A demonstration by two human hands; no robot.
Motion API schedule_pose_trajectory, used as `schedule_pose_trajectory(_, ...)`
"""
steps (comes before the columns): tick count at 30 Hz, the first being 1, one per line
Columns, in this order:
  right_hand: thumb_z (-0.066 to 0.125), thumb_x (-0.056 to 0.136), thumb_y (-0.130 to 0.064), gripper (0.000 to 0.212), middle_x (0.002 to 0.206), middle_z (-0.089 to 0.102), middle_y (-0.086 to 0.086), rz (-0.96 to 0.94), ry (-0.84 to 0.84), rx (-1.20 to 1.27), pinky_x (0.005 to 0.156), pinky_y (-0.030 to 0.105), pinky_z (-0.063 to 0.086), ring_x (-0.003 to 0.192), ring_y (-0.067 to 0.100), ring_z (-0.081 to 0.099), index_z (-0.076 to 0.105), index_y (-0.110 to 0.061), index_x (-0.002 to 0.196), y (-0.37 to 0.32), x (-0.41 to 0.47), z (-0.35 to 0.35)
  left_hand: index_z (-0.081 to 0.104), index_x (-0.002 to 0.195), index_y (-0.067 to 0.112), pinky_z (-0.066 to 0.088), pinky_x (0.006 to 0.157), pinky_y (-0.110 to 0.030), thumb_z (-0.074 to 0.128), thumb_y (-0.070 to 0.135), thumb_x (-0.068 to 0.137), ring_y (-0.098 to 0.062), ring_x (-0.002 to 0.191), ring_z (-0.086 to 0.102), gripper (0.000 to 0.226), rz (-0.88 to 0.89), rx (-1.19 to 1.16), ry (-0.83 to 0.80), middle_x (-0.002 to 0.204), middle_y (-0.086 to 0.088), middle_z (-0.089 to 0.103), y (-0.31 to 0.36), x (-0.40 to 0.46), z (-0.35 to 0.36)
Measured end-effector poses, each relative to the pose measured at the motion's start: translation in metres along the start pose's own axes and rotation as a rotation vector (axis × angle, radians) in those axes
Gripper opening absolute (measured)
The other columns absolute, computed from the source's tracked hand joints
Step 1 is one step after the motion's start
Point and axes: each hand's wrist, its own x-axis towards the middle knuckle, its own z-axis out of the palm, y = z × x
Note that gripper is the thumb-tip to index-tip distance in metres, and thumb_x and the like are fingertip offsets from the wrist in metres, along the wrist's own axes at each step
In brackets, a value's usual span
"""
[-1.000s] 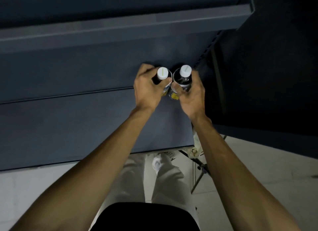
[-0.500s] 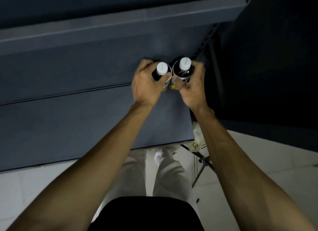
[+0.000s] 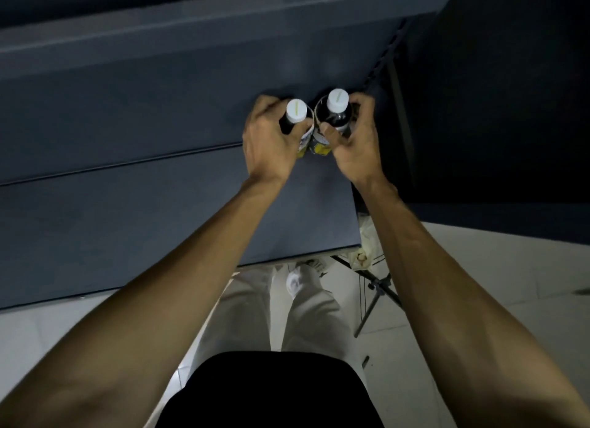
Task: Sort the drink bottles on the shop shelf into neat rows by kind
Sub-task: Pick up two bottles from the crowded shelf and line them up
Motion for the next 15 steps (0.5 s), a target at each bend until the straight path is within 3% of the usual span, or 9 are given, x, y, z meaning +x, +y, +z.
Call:
schedule_pose_trajectory(3,0.068,0.081,-0.012,0.048,0.119,0.058,0.007,0.022,-0.044,-0.003,0.091,0.025,0.05,0.108,0.017,0.06,0.04,-0.016,0.12,-0.003,-0.001,-0.004,0.071,0.105,0.015,0.047,0.08,-0.029,0.076,0.03,0.075,-0.02,0.096,0.06,0.035,-0.041,-0.011,0.001,0.107,-0.003,0.059,0.001,-0.004,0.002)
schedule_pose_trajectory(7,0.068,0.084,-0.012,0.049,0.114,0.06,-0.005,0.095,-0.088,-0.054,0.076,0.003,0.043,0.1,0.005,0.059,0.042,-0.016,0.126,-0.011,-0.003,-0.013,0.066,0.105,0.015,0.048,0.083,-0.035,0.071,0.033,0.077,-0.024,0.1,0.059,0.034,-0.079,0.017,-0.036,0.113,-0.004,0.053,0.003,-0.003,0.006)
schedule_pose_trajectory(12,0.065,0.087,-0.02,0.047,0.118,0.06,-0.004,0.144,-0.101,-0.103,0.095,0.031,0.049,0.107,0.012,0.058,0.043,-0.018,0.129,-0.026,-0.005,-0.017,0.057,0.115,0.012,0.043,0.088,-0.03,0.064,0.027,0.082,-0.026,0.107,0.054,0.036,-0.034,-0.047,-0.133,0.119,-0.008,0.05,0.001,-0.003,-0.002)
schedule_pose_trajectory(15,0.064,0.088,-0.019,0.053,0.127,0.058,0.001,0.149,-0.027,-0.096,0.097,0.026,0.046,0.107,0.009,0.055,0.042,-0.015,0.136,-0.04,-0.017,-0.014,0.052,0.125,0.012,0.037,0.092,-0.026,0.057,0.018,0.087,-0.026,0.114,0.051,0.039,-0.015,-0.07,-0.179,0.122,-0.01,0.051,0.001,-0.005,-0.012)
